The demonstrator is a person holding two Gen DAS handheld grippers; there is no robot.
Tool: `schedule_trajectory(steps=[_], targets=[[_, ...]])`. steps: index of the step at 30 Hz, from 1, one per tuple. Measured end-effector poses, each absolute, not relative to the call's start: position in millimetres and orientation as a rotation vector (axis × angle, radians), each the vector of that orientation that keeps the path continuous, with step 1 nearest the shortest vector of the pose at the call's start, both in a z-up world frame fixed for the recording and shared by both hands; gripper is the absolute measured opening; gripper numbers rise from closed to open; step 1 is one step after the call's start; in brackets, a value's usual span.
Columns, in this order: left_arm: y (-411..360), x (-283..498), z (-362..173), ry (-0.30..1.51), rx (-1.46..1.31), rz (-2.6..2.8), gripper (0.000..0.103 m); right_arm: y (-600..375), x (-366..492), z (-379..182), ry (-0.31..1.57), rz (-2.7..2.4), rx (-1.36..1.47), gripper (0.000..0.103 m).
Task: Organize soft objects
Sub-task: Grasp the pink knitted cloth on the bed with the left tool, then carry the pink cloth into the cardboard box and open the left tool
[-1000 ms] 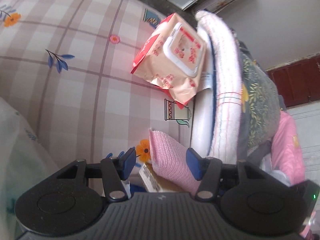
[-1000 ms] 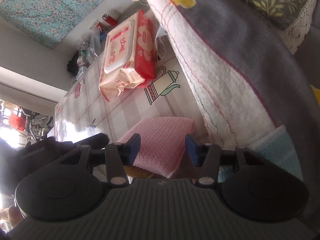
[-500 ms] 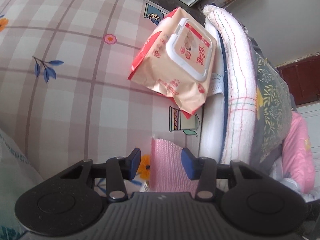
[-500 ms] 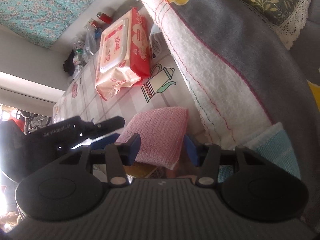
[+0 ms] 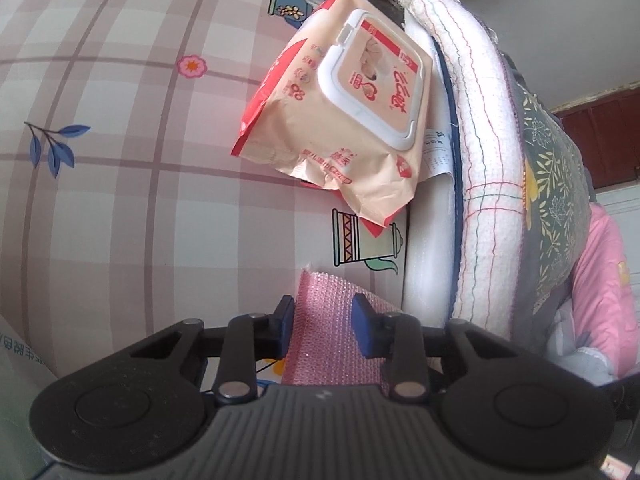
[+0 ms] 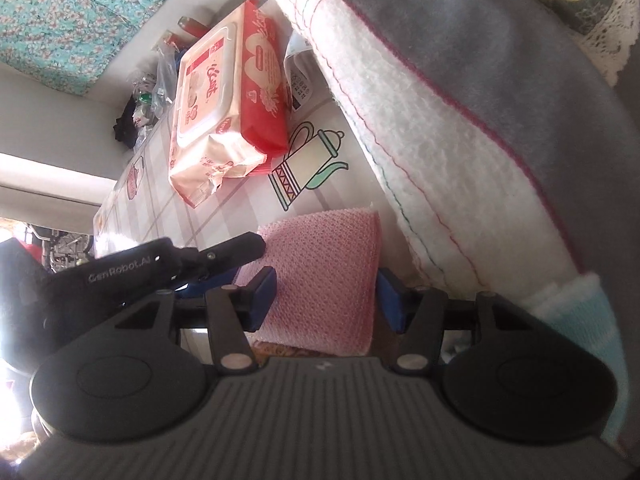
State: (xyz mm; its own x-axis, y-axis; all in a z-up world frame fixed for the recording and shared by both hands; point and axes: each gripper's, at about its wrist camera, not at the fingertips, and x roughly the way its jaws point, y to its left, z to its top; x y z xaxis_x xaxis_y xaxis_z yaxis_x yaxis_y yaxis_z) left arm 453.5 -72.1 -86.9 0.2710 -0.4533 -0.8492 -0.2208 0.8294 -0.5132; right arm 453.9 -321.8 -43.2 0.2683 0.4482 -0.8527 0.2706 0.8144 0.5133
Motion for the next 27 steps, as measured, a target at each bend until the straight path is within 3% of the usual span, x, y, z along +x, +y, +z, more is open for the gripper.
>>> schedule_trajectory(steps=[11,27], targets=[[-58,436,-55,1.250,-0.593,-0.206,0.030,-313,446,-24,1.226,0.160,0.655,0.049],[20,348,56,1.022,-0.586,-0.205,0.031,-241,401,82,1.020,0.385,0.561,0.047]])
